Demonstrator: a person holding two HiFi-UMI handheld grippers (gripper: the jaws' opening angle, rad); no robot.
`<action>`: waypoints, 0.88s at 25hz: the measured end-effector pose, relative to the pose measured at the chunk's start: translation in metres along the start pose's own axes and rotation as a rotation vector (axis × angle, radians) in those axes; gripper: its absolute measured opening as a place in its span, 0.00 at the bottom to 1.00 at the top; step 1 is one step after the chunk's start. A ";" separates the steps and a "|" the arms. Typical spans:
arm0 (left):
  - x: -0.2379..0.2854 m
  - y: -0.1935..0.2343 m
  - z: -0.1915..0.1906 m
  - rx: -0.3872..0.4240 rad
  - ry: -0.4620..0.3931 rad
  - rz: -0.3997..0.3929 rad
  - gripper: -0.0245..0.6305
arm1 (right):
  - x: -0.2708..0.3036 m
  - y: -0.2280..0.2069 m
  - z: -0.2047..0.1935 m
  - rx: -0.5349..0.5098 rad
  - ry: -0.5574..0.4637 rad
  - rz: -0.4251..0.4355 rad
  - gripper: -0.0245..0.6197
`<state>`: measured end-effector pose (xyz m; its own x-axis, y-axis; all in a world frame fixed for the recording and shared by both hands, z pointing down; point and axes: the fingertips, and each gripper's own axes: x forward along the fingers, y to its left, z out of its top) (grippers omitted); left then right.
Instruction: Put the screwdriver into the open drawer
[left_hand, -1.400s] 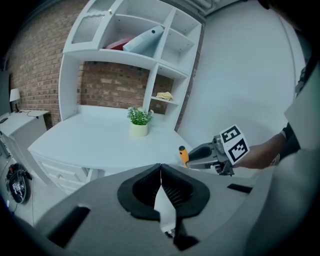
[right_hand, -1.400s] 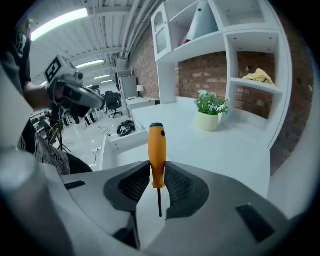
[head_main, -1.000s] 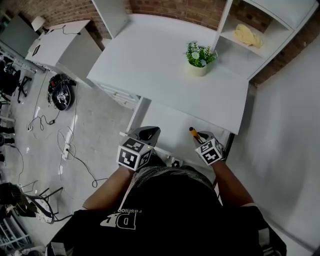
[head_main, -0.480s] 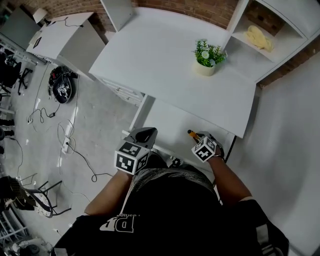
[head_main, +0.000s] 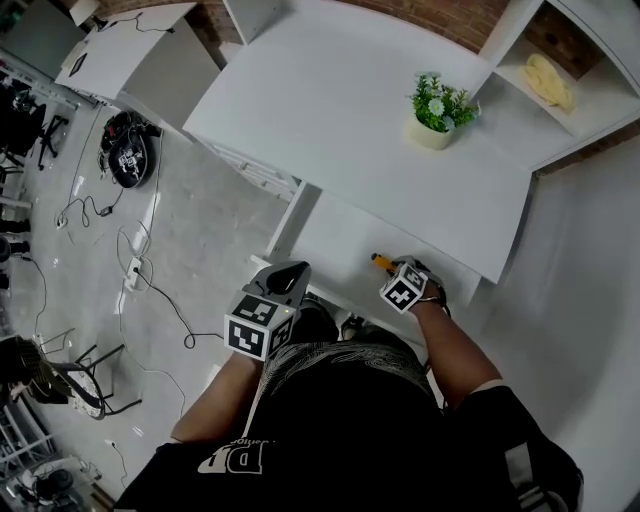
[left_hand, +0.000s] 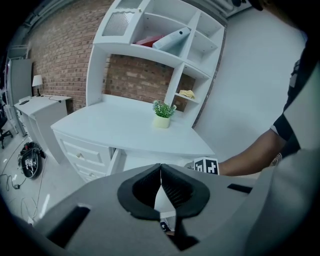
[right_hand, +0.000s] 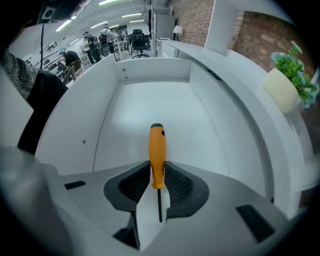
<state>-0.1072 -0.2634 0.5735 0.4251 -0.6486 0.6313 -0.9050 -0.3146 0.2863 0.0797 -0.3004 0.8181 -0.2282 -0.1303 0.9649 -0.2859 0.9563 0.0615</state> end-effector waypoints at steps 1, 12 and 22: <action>-0.001 0.001 -0.001 -0.002 0.001 0.002 0.07 | 0.003 0.000 0.001 -0.004 0.007 0.002 0.19; 0.000 0.008 -0.019 -0.045 0.037 -0.001 0.07 | 0.014 -0.001 0.001 -0.012 0.019 -0.002 0.21; -0.001 -0.011 -0.008 -0.016 0.006 -0.014 0.07 | -0.014 -0.002 0.007 -0.006 -0.037 -0.030 0.21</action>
<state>-0.0974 -0.2535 0.5757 0.4381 -0.6397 0.6315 -0.8989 -0.3130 0.3065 0.0765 -0.3021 0.8024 -0.2537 -0.1682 0.9525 -0.2879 0.9533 0.0916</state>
